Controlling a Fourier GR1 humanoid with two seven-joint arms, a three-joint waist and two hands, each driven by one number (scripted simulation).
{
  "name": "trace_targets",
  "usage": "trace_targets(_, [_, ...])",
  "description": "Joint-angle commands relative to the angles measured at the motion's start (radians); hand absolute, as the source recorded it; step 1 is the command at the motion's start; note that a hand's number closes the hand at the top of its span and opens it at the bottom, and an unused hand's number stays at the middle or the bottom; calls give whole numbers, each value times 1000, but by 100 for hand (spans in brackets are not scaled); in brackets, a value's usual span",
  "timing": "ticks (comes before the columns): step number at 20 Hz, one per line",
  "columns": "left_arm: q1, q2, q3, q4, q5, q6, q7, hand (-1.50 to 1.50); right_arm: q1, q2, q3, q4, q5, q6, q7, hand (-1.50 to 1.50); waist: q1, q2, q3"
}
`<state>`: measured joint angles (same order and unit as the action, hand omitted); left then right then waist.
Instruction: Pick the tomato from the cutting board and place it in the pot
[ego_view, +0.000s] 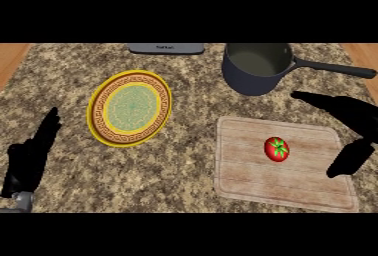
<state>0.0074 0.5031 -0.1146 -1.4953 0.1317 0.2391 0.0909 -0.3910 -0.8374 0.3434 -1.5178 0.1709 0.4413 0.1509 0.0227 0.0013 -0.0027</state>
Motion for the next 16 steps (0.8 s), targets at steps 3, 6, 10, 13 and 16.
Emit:
trace_targets(3, [-35, -9, 14, 23, -18, -8, 23, 0, -113, 66, 76, -7, -30, 221, 231, -150, -12, -1, 1])
trace_targets(6, [47, 4, 46, -63, -1, -29, 25, 0, -156, 159, 72, 6, -22, 257, 325, -150, -8, -3, 2])
trace_targets(10, [13, -50, 27, -65, -65, -5, 56, 0, -137, 191, 45, 27, 33, 318, 305, -150, -17, -2, 3])
trace_targets(13, [16, -26, 79, -18, -42, -59, 24, 0, -114, 265, 107, 82, 184, 233, 266, -150, -15, 0, 3])
trace_targets(16, [80, -47, 89, -62, -67, -63, -6, 0, -113, 276, 74, 117, 229, 268, 245, -150, -14, -1, 3])
